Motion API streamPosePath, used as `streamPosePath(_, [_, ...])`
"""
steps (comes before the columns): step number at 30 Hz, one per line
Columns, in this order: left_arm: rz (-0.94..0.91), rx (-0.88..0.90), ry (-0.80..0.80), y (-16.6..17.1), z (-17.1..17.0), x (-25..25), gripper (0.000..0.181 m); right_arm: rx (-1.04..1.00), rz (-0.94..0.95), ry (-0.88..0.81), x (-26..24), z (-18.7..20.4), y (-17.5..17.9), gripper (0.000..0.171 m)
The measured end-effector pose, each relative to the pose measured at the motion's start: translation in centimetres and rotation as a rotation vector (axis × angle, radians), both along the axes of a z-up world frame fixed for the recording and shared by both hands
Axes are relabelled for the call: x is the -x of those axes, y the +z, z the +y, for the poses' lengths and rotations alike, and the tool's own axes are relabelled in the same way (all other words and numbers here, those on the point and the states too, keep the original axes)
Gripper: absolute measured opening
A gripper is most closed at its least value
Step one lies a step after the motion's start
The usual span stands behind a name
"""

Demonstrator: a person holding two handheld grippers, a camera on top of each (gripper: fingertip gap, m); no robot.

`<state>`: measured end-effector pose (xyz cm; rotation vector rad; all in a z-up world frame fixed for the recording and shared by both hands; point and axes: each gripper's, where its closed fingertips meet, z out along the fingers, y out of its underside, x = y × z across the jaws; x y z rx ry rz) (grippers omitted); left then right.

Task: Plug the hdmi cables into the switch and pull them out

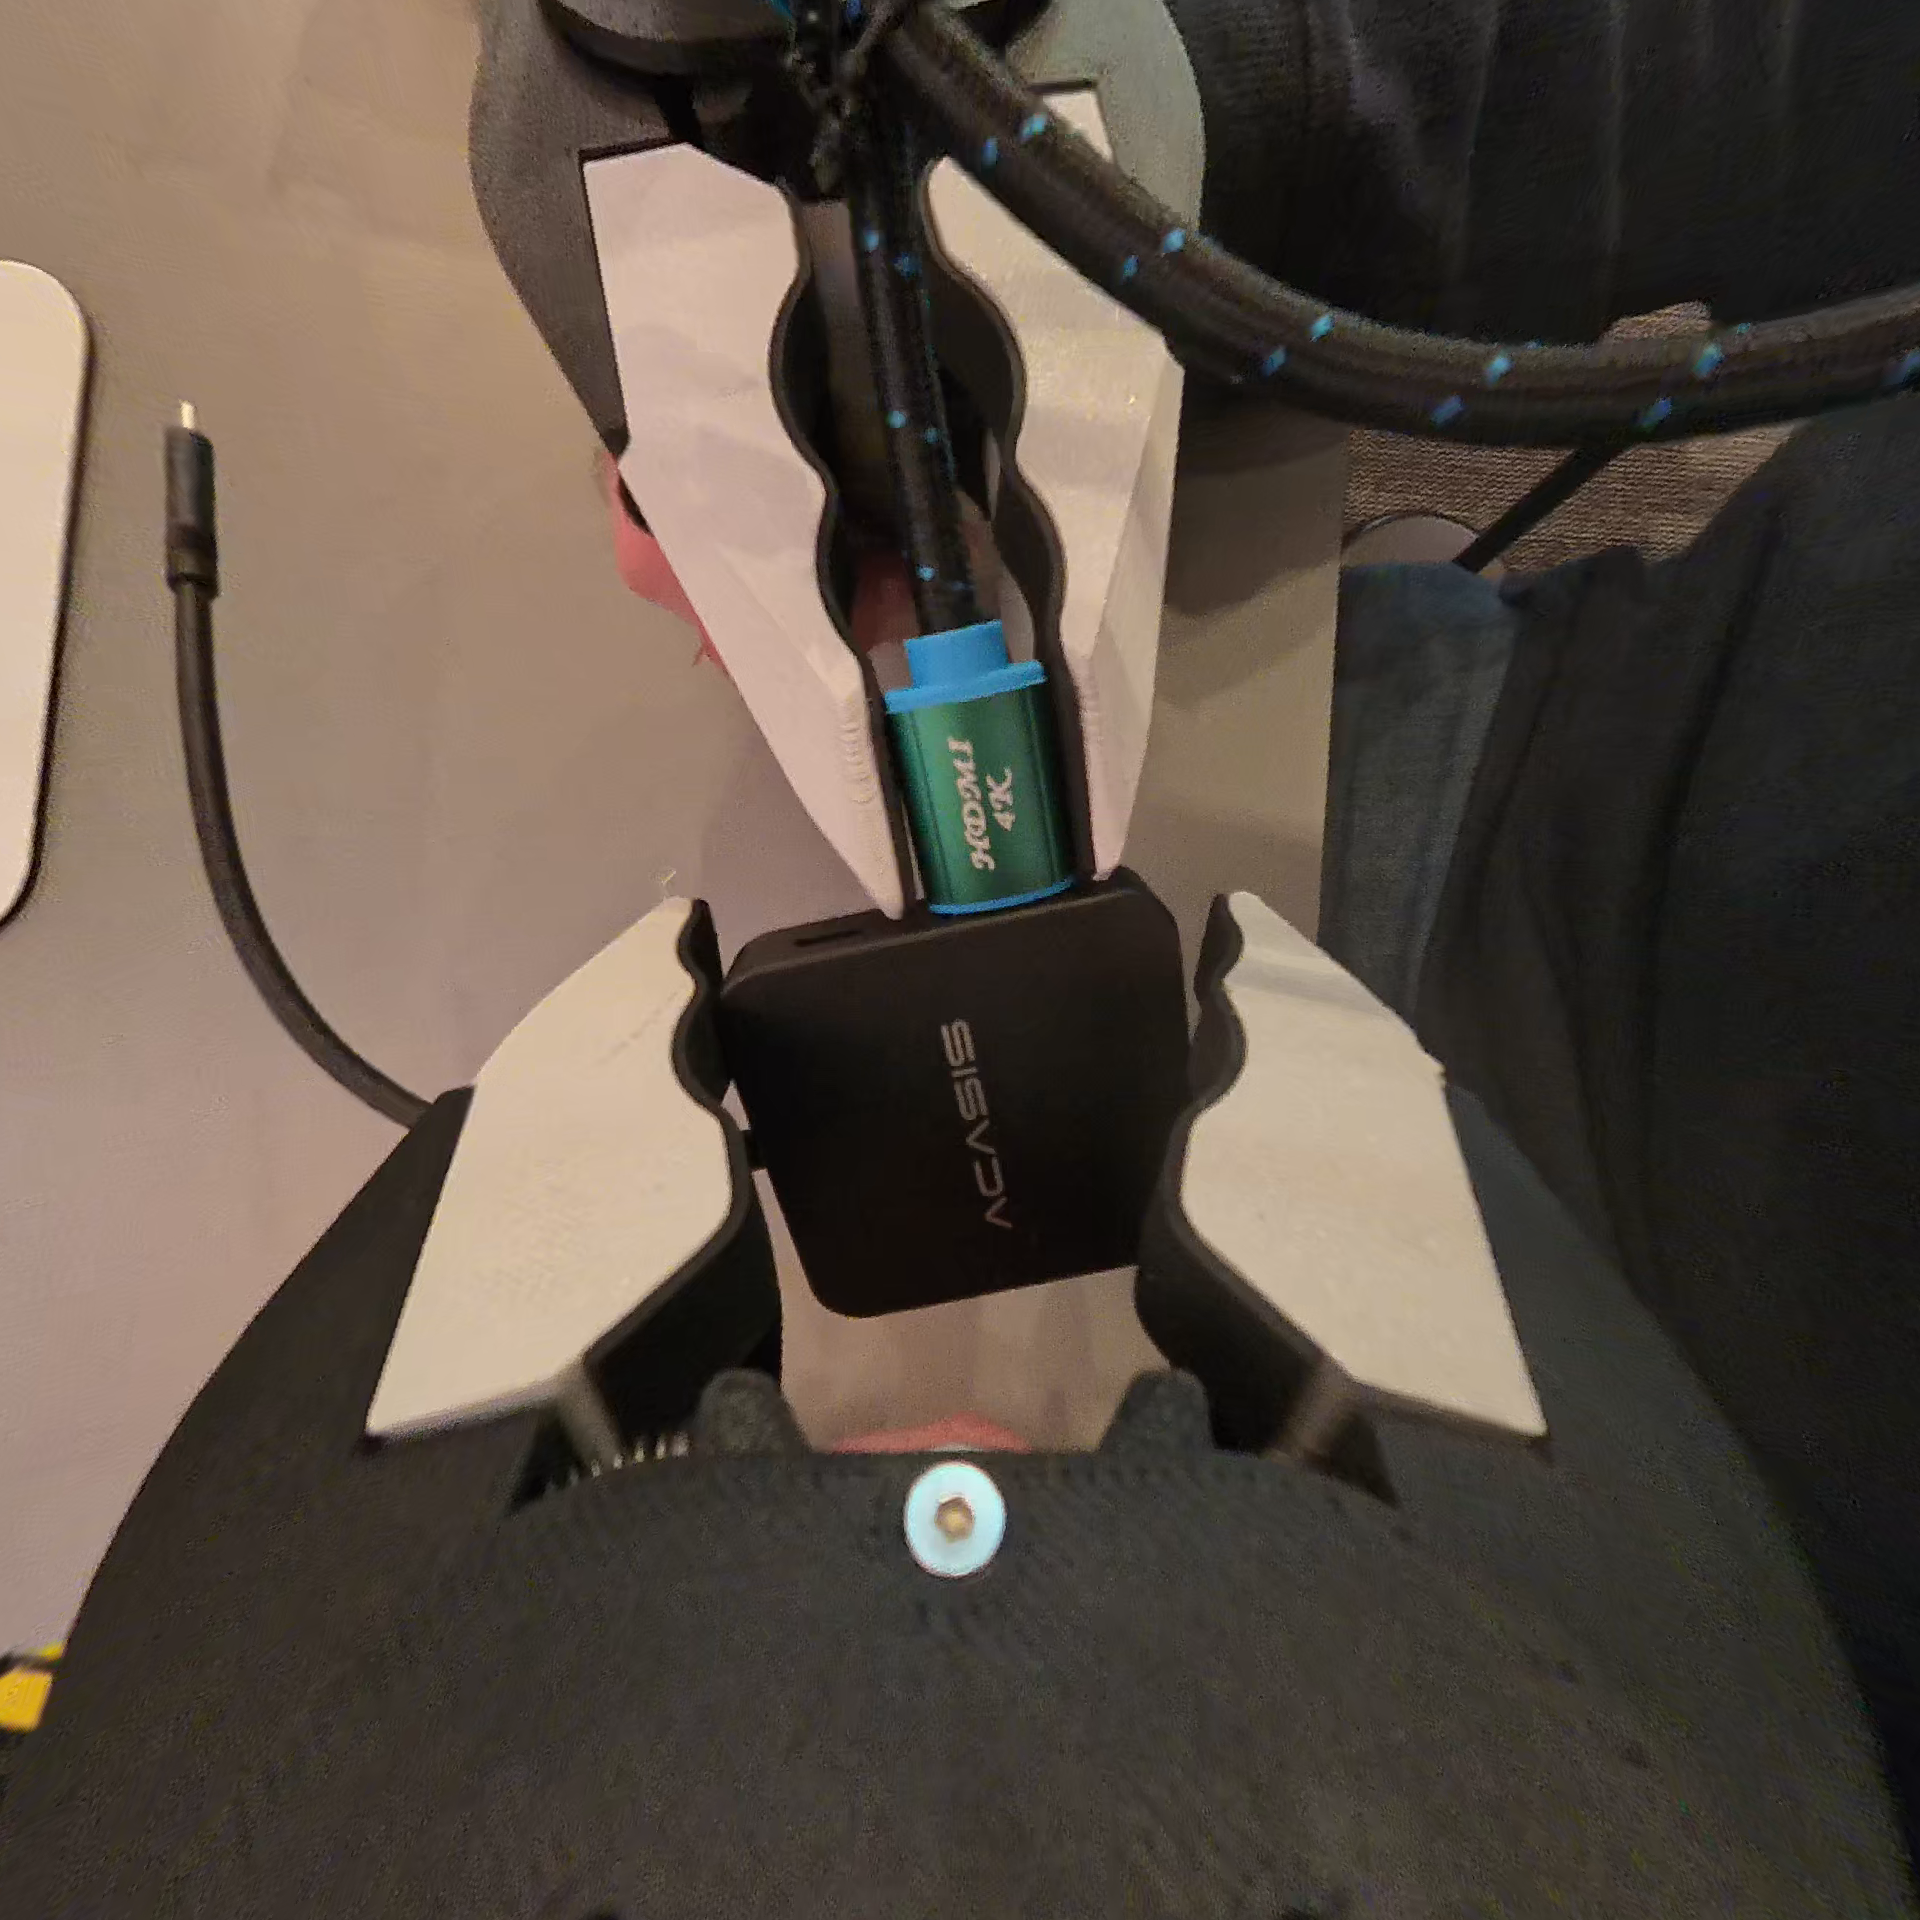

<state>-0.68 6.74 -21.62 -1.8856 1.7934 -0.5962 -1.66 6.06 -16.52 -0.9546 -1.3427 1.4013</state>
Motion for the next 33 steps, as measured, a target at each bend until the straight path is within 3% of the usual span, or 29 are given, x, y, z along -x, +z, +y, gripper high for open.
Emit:
streamPosePath(17, [-0.13,0.021,0.023,1.7,-0.1,-0.6,0.087,0.069,0.134,-0.031,-0.1,-0.1,1.8,0.017])
streamPosePath(26, [-0.023,-0.059,-0.008,0.9,-0.3,0.5,0.086,0.02,0.067,-0.012,0.2,-0.6,0.9,0.018])
streamPosePath(29, [0.151,-0.134,0.047,-0.7,1.3,4.1,0.086,0.093,0.215,-0.072,-3.9,2.0,3.6,0.018])
streamPosePath(31, [0.044,-0.074,0.079,1.4,1.0,4.0,0.086,0.073,0.206,-0.176,-6.4,4.2,3.7,0.018])
streamPosePath(33, [0.086,-0.155,0.064,2.6,1.3,3.9,0.086,0.1,0.214,-0.203,-6.9,5.1,3.7,0.018])
